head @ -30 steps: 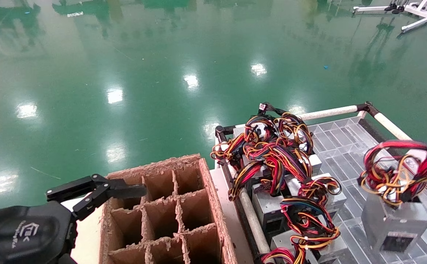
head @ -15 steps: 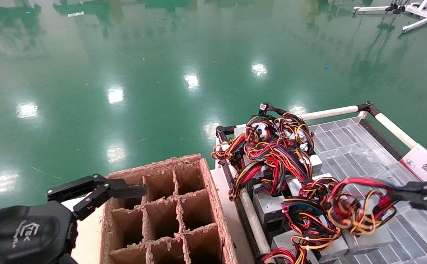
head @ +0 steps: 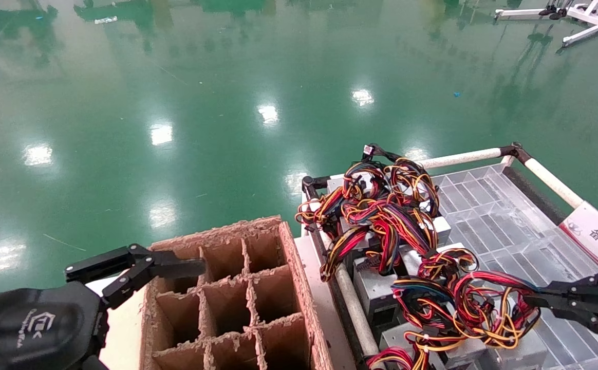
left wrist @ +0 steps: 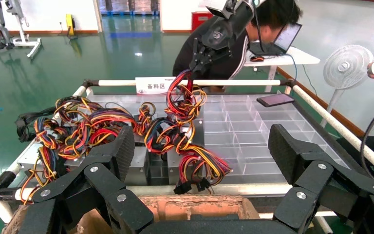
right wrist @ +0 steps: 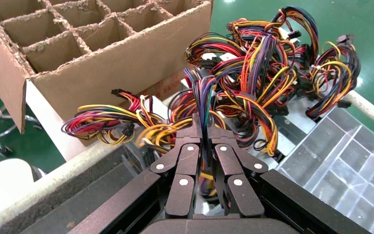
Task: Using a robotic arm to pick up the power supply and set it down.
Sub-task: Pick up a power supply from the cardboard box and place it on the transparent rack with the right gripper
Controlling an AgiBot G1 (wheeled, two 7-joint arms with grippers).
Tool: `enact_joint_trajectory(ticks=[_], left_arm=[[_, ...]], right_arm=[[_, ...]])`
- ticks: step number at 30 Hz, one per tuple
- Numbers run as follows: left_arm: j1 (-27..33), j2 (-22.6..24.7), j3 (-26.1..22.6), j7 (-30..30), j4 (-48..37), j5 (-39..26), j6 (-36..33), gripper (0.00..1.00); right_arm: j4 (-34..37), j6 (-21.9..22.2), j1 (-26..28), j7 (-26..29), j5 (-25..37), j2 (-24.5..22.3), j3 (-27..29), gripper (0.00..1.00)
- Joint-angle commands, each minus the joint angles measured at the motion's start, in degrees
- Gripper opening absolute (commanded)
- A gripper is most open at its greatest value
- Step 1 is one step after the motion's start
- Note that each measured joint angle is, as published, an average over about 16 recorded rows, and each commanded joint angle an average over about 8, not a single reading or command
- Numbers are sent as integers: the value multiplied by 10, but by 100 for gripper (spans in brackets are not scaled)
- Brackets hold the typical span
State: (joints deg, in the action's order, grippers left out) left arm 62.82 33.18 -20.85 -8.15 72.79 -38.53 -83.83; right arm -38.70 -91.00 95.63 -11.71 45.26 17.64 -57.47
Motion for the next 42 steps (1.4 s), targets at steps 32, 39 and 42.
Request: enact_joint_trajectory(ticks=[32, 39, 42], left_arm=[[0, 0, 0, 0, 0, 0, 0, 100], [0, 0, 0, 0, 0, 0, 0, 100], [0, 0, 0, 0, 0, 0, 0, 100]], right_arm=[[166, 0, -163, -84, -246, 64, -11, 0], [183, 0, -245, -102, -324, 63, 5, 0], [189, 1, -278, -109, -352, 63, 11, 0]])
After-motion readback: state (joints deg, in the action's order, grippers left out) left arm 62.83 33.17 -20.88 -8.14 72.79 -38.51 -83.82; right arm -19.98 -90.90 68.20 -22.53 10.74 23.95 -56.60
